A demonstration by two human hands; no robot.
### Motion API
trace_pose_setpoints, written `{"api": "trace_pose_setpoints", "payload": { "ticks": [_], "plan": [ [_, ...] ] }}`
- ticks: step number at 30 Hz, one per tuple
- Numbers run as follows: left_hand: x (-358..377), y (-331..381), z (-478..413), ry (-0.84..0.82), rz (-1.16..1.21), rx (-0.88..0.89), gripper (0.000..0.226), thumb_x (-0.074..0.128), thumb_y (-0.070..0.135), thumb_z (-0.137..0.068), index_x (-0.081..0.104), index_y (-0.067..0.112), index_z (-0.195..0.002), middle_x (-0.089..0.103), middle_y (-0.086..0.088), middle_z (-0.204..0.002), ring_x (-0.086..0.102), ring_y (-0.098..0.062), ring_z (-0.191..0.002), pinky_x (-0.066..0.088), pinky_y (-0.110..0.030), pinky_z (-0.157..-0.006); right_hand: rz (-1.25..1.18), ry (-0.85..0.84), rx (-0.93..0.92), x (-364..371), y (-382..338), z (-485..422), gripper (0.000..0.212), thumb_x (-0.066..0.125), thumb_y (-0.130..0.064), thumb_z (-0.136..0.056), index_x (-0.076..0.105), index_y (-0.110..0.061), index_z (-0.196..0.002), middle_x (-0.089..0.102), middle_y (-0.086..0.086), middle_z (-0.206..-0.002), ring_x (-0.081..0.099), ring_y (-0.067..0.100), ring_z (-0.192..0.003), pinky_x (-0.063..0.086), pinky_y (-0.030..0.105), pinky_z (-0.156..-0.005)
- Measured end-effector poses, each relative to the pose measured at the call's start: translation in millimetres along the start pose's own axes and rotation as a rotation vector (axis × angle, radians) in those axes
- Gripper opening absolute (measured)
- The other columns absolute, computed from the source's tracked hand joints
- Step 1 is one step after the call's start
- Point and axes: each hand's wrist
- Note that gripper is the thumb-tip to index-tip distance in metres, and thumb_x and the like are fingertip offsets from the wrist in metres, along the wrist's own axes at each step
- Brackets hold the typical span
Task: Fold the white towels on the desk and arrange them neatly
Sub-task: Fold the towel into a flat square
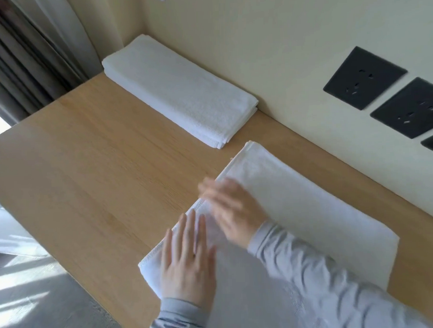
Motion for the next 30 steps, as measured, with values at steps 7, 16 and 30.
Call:
{"api": "trace_pose_setpoints", "payload": {
  "ticks": [7, 16, 30],
  "plan": [
    [10, -4, 7, -0.243, -0.04, -0.069, 0.072, 0.024, 0.055, -0.089, 0.035, 0.006, -0.142, 0.033, -0.009, -0.15, 0.029, -0.021, -0.139, 0.012, -0.037, -0.115, 0.223, -0.397, 0.293, -31, 102, 0, 0.05, 0.035, -0.029, -0.098, 0.027, -0.016, -0.145, 0.025, 0.0, -0.154, 0.02, 0.016, -0.143, 0.023, 0.042, -0.114],
    [6, 3, 4, -0.232, -0.075, -0.087, 0.074, 0.01, 0.055, -0.093, 0.039, 0.005, -0.14, 0.037, -0.013, -0.147, 0.034, -0.026, -0.135, 0.015, -0.037, -0.112, 0.125, -0.321, 0.124, -21, -4, 41, 0.055, 0.037, -0.026, -0.092, 0.033, -0.001, -0.141, 0.032, 0.014, -0.149, 0.026, 0.028, -0.14, 0.02, 0.051, -0.114],
    [24, 90, 90, -0.193, -0.023, -0.279, 0.081, 0.01, 0.057, -0.093, 0.03, -0.007, -0.139, 0.029, -0.022, -0.148, 0.025, -0.031, -0.14, 0.011, -0.04, -0.115, 0.348, -0.456, 0.207, -75, 62, 142, 0.065, 0.023, -0.047, -0.092, 0.033, -0.006, -0.142, 0.033, 0.01, -0.149, 0.03, 0.027, -0.138, 0.033, 0.05, -0.108]
  ]
}}
Point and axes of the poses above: each hand's wrist, its own z-axis away from the middle knuckle, its own x-axis out of the palm, y = z × x
